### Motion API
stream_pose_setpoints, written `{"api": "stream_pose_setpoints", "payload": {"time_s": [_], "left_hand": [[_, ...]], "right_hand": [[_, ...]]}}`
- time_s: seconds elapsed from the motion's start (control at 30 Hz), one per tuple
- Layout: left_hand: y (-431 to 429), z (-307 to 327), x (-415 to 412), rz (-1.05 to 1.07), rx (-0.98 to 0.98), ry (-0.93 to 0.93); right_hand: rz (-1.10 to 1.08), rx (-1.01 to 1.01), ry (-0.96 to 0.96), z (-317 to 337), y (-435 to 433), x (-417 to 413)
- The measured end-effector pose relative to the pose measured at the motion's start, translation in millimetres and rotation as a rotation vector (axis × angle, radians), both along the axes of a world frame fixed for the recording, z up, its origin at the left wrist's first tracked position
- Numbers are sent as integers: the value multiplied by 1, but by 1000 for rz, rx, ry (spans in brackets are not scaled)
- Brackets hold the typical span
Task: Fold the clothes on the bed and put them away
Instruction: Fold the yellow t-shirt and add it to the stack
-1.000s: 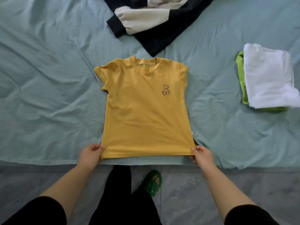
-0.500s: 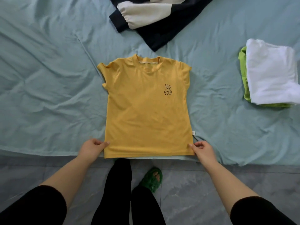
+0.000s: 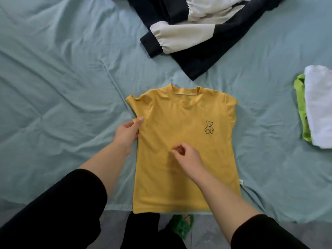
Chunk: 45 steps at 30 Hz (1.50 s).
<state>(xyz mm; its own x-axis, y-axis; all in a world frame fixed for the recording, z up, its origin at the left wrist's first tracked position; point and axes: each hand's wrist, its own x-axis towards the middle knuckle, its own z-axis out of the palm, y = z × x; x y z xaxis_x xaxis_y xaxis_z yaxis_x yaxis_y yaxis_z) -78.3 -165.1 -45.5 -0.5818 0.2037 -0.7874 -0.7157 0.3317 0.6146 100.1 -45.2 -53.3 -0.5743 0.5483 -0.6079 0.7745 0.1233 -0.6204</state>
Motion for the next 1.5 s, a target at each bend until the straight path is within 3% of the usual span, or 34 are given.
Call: {"api": "stream_pose_setpoints", "payload": {"time_s": [0.2,0.4,0.73,0.8,0.87,0.93,1.03,1.13,1.27,1.4,1.5], "left_hand": [[23,-3,-43,21,61,-58],[-6,-10,-53,62,-176,228],[-6,-15,-84,118,-204,267],[-10,-13,-77,-66,-324,410],[-12,-11,-58,-492,-550,764],[-13,-12,-39,-912,-572,1010],[-26,-25,-27,-1294,-595,898],[-37,-29,-33,-1350,-699,851],[-25,-17,-12,-1247,-761,799],[16,-6,34,-1247,-652,848],[69,-5,75,-1230,-576,767]], "right_hand": [[26,-145,35,-12,-11,-73],[49,-268,-79,-14,-9,-86],[154,-47,-226,-18,-15,-99],[181,-72,-248,-17,-13,-101],[189,-98,-261,-17,-11,-104],[199,-107,-259,-16,-9,-106],[197,-124,-223,-13,-5,-103],[116,-222,-116,-8,-1,-96],[-196,-291,14,7,26,-68],[-460,-116,52,18,93,-18],[-613,140,-46,20,142,20]]}}
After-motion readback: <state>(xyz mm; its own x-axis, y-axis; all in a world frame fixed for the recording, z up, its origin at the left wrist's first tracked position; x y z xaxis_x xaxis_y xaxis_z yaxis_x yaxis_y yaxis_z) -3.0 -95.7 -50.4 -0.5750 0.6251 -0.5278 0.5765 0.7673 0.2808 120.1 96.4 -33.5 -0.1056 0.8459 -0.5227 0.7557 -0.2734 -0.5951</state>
